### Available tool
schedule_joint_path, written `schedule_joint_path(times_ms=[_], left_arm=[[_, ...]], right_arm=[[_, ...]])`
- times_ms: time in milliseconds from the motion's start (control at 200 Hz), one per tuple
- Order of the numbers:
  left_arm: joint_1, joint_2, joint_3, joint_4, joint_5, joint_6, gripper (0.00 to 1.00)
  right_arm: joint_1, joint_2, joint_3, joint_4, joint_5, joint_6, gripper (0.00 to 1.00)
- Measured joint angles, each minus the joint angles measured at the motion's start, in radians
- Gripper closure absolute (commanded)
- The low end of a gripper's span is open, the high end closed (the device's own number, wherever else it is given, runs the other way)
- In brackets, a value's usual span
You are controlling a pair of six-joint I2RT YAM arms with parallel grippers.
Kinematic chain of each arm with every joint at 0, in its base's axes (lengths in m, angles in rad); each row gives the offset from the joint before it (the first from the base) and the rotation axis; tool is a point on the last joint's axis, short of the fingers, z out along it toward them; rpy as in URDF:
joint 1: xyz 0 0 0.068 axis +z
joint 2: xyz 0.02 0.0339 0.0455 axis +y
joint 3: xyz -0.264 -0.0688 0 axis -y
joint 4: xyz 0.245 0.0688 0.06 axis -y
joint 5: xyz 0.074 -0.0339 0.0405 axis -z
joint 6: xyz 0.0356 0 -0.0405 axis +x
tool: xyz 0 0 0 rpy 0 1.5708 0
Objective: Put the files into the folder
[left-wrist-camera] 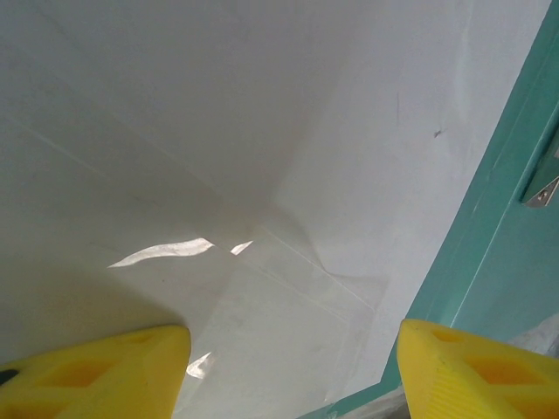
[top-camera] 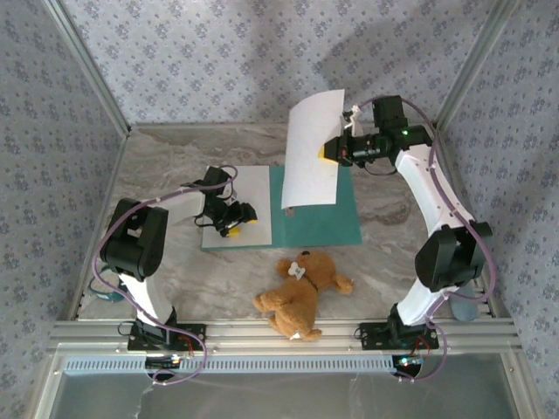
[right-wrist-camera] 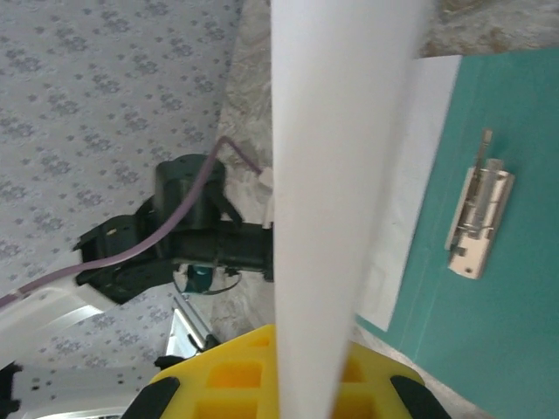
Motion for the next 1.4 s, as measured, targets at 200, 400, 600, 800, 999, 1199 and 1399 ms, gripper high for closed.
schedule_joint_path(times_ms=[200, 400, 600, 800, 999, 1199, 1399], left_arm=[[0.0, 0.0, 0.007, -0.017, -0.014, 0.007, 0.34], [0.0, 0.0, 0.011, -0.028, -0.025, 0.012, 0.34], [0.0, 0.0, 0.012, -0.035, -0.03, 0.017, 0.34], [0.0, 0.0, 0.013, -0.036, -0.03, 0.018, 0.34], [0.0, 0.0, 0.016, -0.043, -0.036, 0.018, 0.34], [0.001, 0.0, 0.017, -0.048, -0.041, 0.018, 0.34], [0.001, 0.0, 0.017, -0.048, -0.041, 0.021, 0.34]], right_arm=[[-0.05, 0.146, -0.108, 0.026, 0.034, -0.052, 1.0], [-0.058, 0.28, -0.124, 0.023, 0.119, -0.131, 1.0], [-0.058, 0.315, -0.129, 0.008, 0.195, -0.195, 1.0], [-0.068, 0.315, -0.163, 0.004, 0.235, -0.256, 1.0], [-0.084, 0.315, -0.208, 0.004, 0.253, -0.317, 1.0], [-0.087, 0.315, -0.238, 0.038, 0.237, -0.341, 1.0], [-0.087, 0.314, -0.254, 0.083, 0.215, -0.367, 1.0]])
